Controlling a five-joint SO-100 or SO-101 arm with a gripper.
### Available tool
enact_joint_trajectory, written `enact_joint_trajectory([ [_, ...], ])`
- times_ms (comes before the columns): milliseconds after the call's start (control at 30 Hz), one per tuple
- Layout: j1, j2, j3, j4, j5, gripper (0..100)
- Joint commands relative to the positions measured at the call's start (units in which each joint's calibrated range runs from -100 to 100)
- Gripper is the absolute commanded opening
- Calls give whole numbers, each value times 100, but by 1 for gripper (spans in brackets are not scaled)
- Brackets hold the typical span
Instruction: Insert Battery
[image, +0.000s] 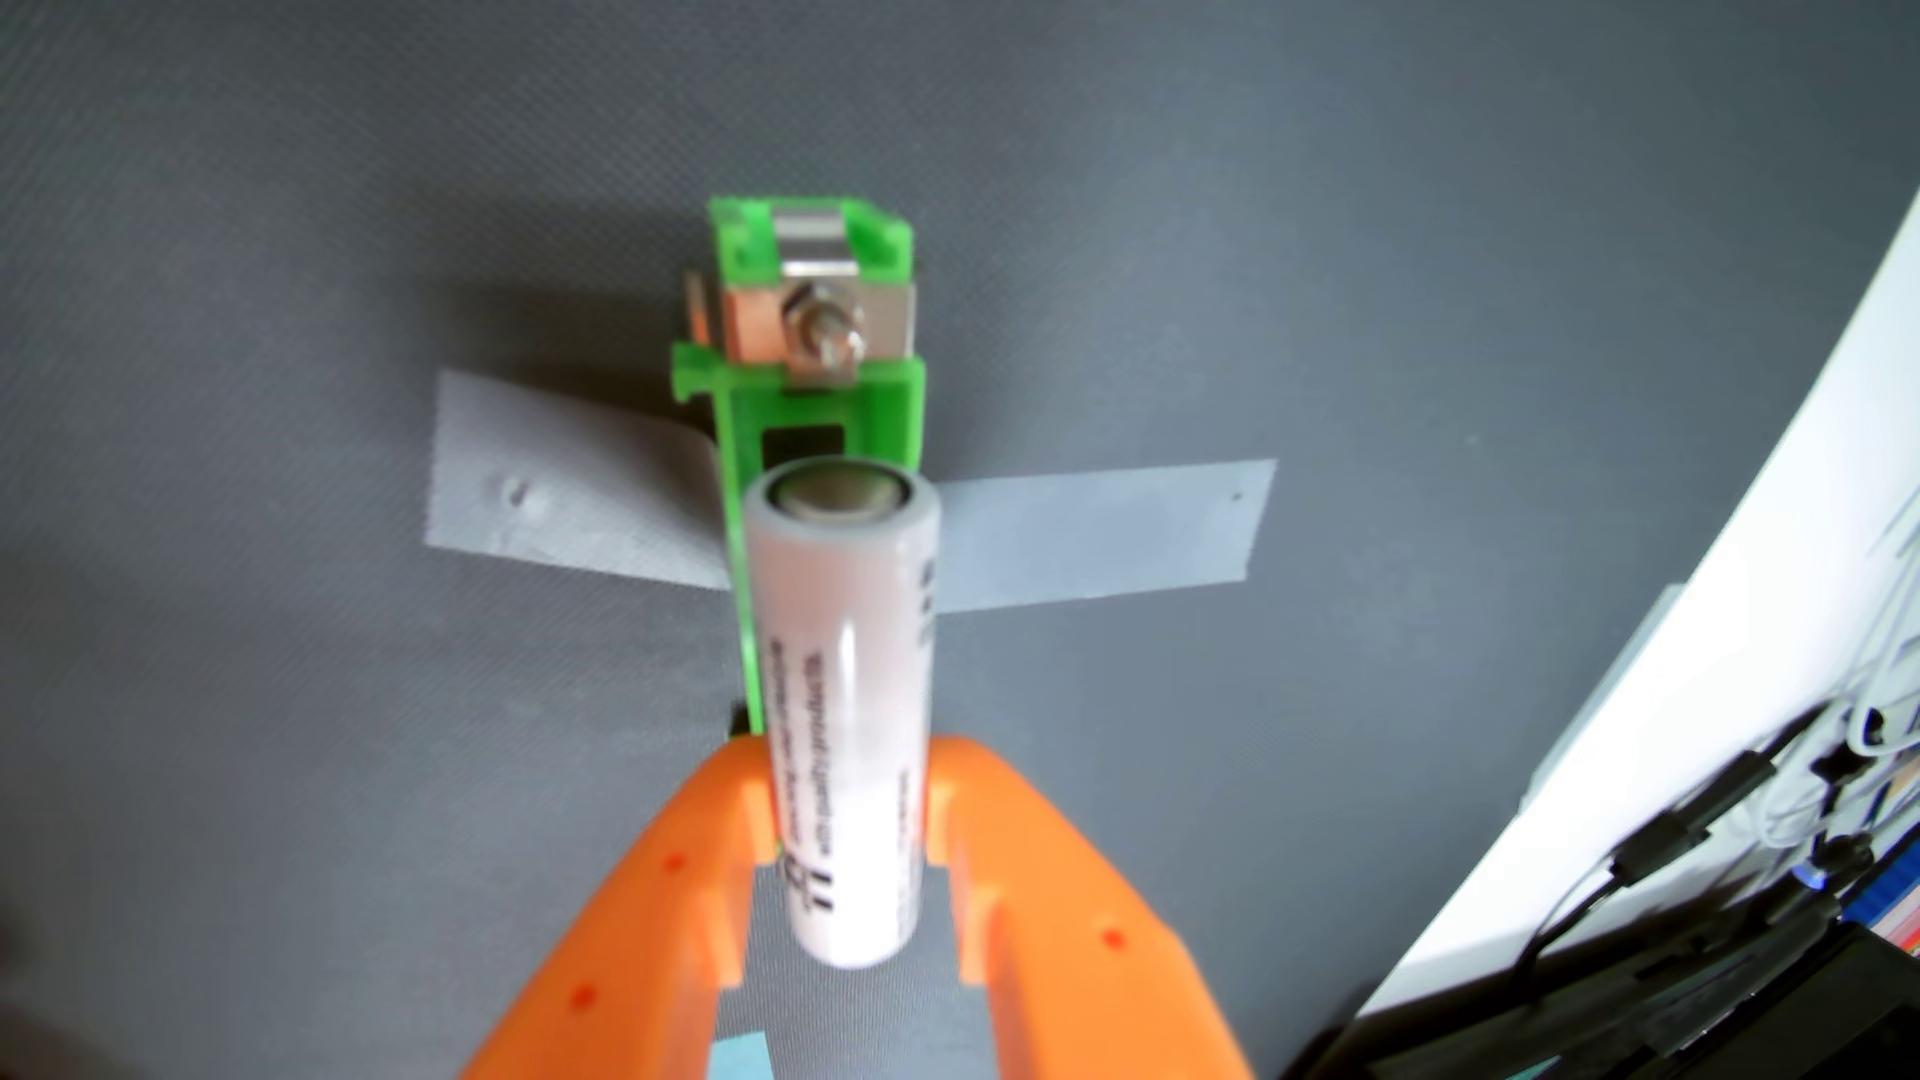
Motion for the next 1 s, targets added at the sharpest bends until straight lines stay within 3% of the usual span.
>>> enact_joint_trajectory([
  [0, -43, -92, -62, -47, 14, 2],
  [967, 51, -92, -44, -47, 19, 2],
])
